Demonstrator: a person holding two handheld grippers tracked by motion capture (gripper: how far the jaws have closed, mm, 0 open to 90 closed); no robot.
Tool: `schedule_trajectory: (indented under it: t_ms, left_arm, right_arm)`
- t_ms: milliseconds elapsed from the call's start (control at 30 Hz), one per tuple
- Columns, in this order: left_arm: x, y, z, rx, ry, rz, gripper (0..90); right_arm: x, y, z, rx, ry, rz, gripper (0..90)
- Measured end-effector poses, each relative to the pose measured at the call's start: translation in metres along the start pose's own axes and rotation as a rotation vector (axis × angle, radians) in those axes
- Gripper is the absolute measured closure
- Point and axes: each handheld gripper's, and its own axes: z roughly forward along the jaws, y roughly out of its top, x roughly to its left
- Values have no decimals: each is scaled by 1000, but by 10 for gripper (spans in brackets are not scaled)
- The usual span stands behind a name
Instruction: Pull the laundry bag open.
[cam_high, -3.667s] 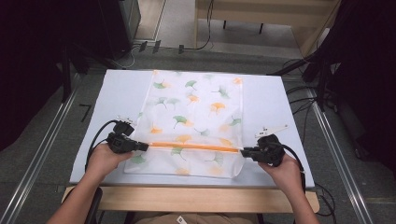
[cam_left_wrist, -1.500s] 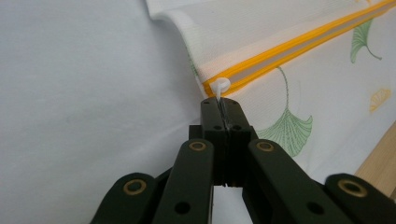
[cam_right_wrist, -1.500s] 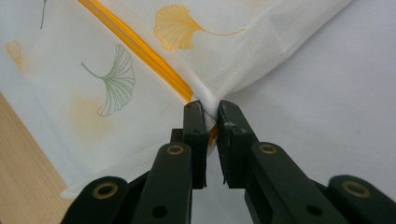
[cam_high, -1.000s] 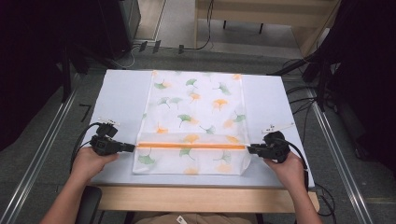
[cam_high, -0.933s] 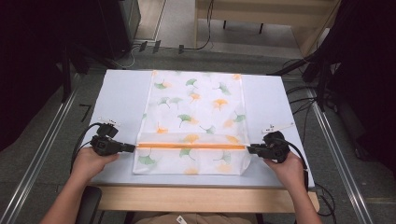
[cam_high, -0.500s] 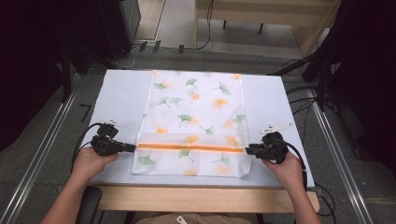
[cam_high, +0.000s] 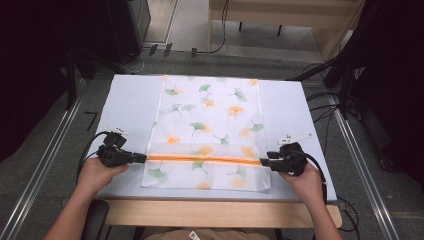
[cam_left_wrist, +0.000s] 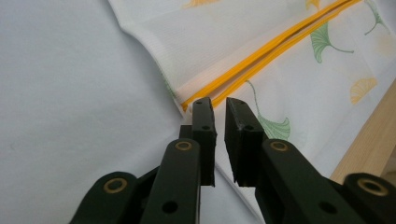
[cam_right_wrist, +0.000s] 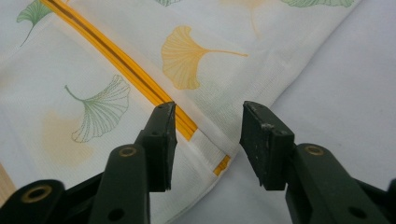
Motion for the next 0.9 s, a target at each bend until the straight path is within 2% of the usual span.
schedule_trajectory:
  t_ms: [167,333,567,700,767,900]
  left_arm:
    - [-2,0,-3,-34,8,17,758]
    - [0,0,-5,-62,37,24,655]
    - [4,-1,-8,-111,66,6,545]
    - [9,-2,-9,-118,78,-1,519]
    - [11,-2,-10,-123,86,-8,513]
    - [16,-2,-12,-156,110,-17,454]
  right_arm:
    - [-2,0,-1,-9,-3,11,532]
    - [-3,-1,-2,-22,-8,18,507]
    - [-5,-2,-4,-30,-13,29,485]
    - [-6,-2,-5,-40,-20,31,464]
    - [-7,-2,-6,-56,-26,24,446]
    - [-12,-4,-11,-86,-32,50,404]
